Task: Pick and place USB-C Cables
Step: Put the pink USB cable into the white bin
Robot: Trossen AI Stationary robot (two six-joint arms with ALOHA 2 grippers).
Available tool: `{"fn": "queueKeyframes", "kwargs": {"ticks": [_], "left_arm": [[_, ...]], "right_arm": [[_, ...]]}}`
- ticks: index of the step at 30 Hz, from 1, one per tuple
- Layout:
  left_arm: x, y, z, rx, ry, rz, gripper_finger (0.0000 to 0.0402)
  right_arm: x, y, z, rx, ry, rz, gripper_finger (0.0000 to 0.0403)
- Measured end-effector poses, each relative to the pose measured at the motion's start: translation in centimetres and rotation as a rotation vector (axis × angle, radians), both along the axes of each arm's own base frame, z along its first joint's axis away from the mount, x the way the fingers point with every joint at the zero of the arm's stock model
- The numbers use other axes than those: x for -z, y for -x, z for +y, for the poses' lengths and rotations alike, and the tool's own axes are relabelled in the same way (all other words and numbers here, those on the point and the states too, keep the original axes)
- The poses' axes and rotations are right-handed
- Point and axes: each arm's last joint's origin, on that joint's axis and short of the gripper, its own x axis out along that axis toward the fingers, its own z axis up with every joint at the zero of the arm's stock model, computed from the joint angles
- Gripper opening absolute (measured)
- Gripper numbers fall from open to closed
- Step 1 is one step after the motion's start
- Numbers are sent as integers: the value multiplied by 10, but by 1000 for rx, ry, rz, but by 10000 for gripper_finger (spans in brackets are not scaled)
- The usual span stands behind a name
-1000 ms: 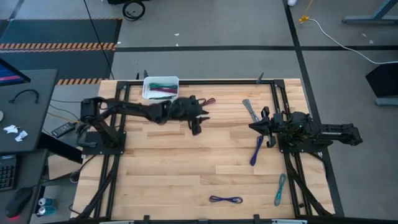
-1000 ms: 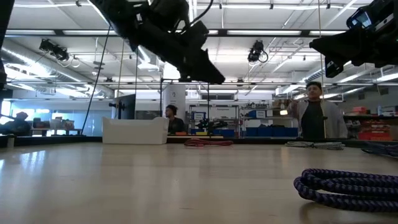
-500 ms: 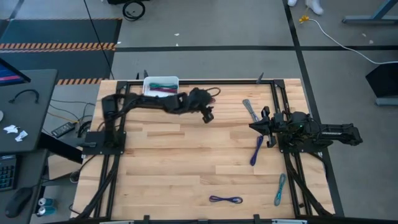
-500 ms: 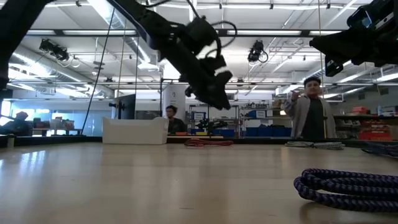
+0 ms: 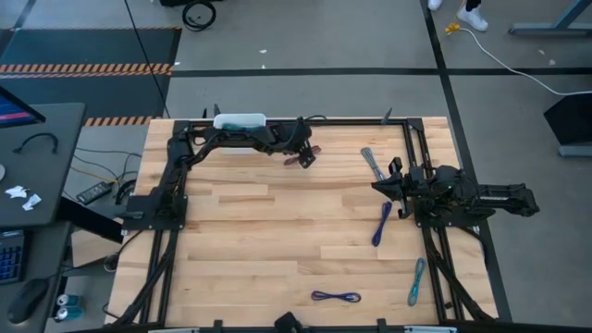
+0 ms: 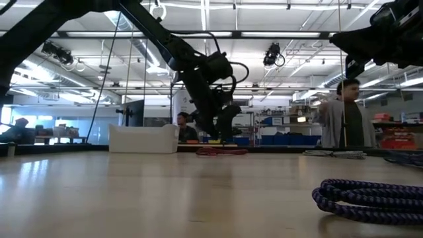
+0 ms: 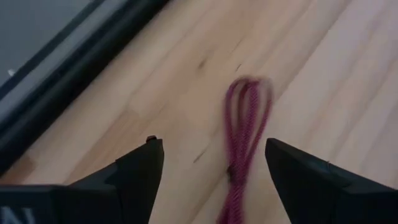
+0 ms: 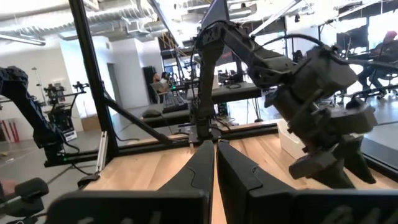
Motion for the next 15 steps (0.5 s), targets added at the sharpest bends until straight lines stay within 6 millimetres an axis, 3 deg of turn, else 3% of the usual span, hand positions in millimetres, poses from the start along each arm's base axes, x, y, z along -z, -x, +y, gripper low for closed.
{"fn": "queueKeyframes", "kwargs": {"ticks": [10, 15], "left_arm": [[1, -5, -16, 29, -18, 34, 251], [4, -3, -21, 3, 68, 31, 252]], "right_arm": [[0, 0, 0, -11, -36, 1, 23], [0, 0, 0, -13, -47, 1, 23]]}}
